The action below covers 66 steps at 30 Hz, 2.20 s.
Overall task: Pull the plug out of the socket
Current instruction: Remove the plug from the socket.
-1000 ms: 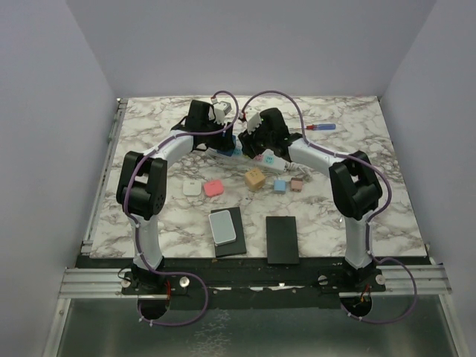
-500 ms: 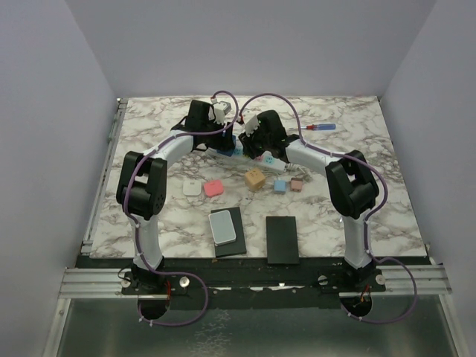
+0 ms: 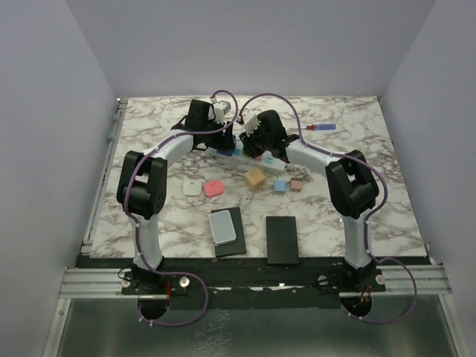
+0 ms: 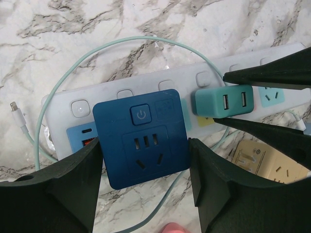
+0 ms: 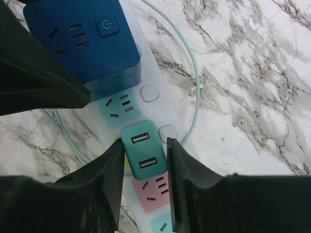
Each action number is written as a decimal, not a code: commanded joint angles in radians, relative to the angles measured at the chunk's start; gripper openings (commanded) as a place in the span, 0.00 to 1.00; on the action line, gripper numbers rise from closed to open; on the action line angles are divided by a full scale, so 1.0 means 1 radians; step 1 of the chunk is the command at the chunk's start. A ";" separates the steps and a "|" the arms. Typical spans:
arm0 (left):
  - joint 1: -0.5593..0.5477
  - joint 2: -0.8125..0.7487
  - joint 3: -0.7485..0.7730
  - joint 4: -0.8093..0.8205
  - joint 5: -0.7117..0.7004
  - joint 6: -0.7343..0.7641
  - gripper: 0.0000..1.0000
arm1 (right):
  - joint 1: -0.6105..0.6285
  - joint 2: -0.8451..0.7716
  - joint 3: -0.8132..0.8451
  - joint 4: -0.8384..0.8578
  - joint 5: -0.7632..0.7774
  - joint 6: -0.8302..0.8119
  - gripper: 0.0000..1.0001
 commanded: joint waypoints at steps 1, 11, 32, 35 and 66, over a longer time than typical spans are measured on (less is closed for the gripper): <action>-0.003 0.036 0.002 -0.067 0.017 -0.008 0.39 | 0.012 0.053 0.013 -0.001 0.008 0.029 0.05; -0.003 0.035 0.001 -0.067 0.001 -0.006 0.37 | -0.042 0.099 0.088 -0.041 -0.094 0.074 0.01; -0.003 0.039 0.004 -0.066 -0.040 -0.035 0.25 | 0.076 -0.036 -0.170 0.197 0.133 -0.016 0.01; -0.003 0.039 0.004 -0.067 -0.039 -0.036 0.25 | 0.091 -0.036 -0.178 0.200 0.141 -0.026 0.01; -0.005 0.045 -0.001 -0.069 -0.022 -0.032 0.18 | -0.009 -0.006 -0.024 0.059 -0.003 0.100 0.01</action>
